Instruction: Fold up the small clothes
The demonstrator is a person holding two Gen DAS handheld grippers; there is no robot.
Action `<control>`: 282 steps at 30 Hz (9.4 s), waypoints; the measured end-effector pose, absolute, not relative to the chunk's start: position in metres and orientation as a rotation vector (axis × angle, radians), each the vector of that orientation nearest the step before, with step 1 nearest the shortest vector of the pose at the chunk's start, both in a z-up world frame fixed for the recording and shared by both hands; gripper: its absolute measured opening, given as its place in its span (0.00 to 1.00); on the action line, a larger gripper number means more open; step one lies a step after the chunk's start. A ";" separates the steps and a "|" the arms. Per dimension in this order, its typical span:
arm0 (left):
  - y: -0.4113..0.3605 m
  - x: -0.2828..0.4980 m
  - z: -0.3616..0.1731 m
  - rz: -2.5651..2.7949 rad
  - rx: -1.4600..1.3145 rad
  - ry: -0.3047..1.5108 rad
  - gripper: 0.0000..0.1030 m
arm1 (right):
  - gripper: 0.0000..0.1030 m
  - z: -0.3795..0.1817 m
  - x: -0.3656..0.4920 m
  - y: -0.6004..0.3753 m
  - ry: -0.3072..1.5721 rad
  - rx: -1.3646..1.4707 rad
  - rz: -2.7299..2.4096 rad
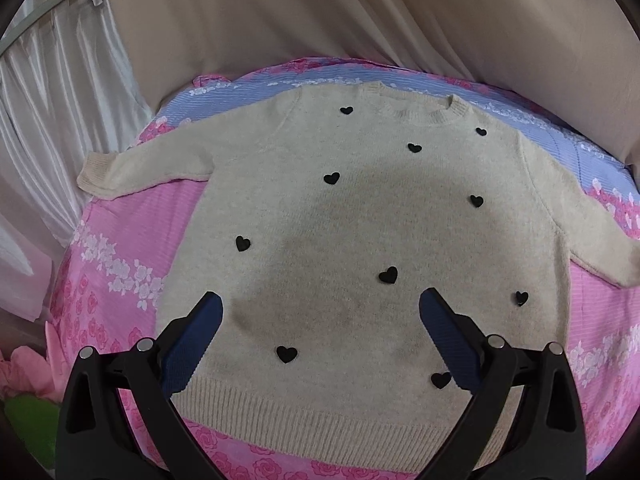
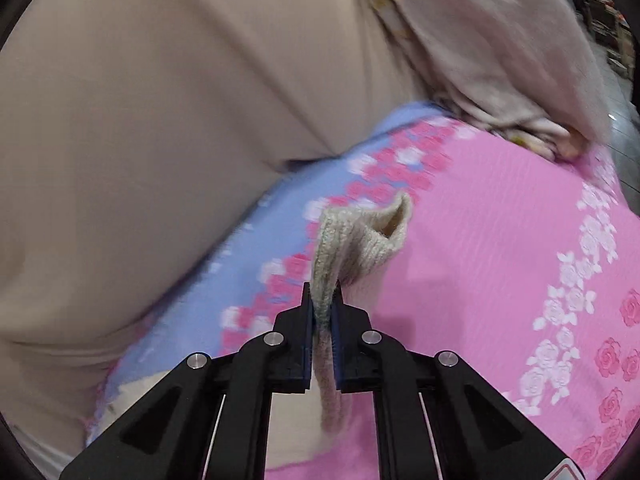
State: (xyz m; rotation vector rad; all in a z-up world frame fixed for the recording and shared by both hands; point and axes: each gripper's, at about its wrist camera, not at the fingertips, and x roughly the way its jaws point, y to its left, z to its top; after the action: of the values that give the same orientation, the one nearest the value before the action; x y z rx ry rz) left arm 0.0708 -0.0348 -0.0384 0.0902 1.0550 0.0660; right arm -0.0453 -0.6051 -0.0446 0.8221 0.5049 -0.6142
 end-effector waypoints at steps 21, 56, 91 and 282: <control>0.081 0.072 -0.046 0.112 -0.156 1.013 0.94 | 0.07 -0.056 0.262 -0.166 0.919 0.290 0.198; 0.012 0.297 -0.151 -0.069 -0.489 1.216 0.89 | 0.43 -0.113 0.068 -0.302 1.011 0.296 -0.276; 0.053 0.310 -0.114 -0.111 -0.663 1.047 0.09 | 0.52 -0.162 0.079 -0.331 0.971 0.428 -0.305; 0.157 0.219 -0.155 0.061 -0.737 0.942 0.20 | 0.02 -0.113 0.429 0.007 1.038 0.085 0.494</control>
State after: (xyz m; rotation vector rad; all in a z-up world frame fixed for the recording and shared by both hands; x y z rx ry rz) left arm 0.2192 0.1572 -0.1553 -0.7368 0.9422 0.0610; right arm 0.4293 0.0068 -0.1126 0.0845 1.0384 0.4944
